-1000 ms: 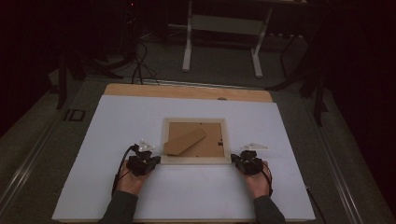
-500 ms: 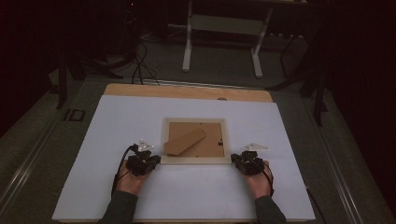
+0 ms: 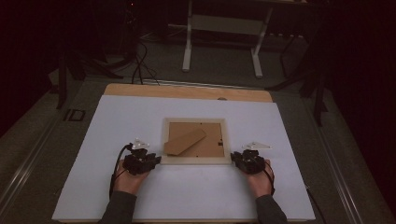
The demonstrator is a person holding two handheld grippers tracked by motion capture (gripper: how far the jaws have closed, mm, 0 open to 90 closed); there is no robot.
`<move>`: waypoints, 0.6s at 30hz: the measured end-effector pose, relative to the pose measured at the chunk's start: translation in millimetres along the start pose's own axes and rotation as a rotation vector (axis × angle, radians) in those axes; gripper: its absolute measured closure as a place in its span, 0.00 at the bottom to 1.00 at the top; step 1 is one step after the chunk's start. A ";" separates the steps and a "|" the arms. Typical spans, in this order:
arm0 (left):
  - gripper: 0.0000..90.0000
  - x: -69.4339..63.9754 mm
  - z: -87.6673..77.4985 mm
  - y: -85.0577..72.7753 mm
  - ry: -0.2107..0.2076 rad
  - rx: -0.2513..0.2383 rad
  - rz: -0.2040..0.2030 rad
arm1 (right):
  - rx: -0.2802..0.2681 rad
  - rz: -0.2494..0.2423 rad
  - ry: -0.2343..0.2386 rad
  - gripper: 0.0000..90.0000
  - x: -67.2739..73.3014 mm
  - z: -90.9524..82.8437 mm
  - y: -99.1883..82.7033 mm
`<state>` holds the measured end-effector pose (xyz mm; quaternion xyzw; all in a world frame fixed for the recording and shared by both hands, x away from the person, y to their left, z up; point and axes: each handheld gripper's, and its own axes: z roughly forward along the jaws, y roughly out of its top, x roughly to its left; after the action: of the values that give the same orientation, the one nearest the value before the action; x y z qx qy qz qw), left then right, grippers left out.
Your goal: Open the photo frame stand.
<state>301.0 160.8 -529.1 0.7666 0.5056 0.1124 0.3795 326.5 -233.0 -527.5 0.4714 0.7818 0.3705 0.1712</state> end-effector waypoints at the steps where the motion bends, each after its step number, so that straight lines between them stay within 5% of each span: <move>1: 0.72 0.9 -2.8 0.9 0.008 -0.011 -0.012 | -0.002 0.000 0.001 0.86 -0.1 -0.9 0.3; 11: 0.59 7.7 -22.1 11.4 -0.017 -0.080 -0.072 | -0.022 0.008 0.014 0.82 -3.0 -6.6 0.9; 18: 0.56 8.9 -26.0 27.0 -0.049 -0.101 -0.061 | -0.028 0.015 0.010 0.82 -5.8 -9.4 0.8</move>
<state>309.3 175.2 -494.3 0.7330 0.5130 0.1072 0.4336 324.0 -241.7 -521.1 0.4731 0.7737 0.3851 0.1710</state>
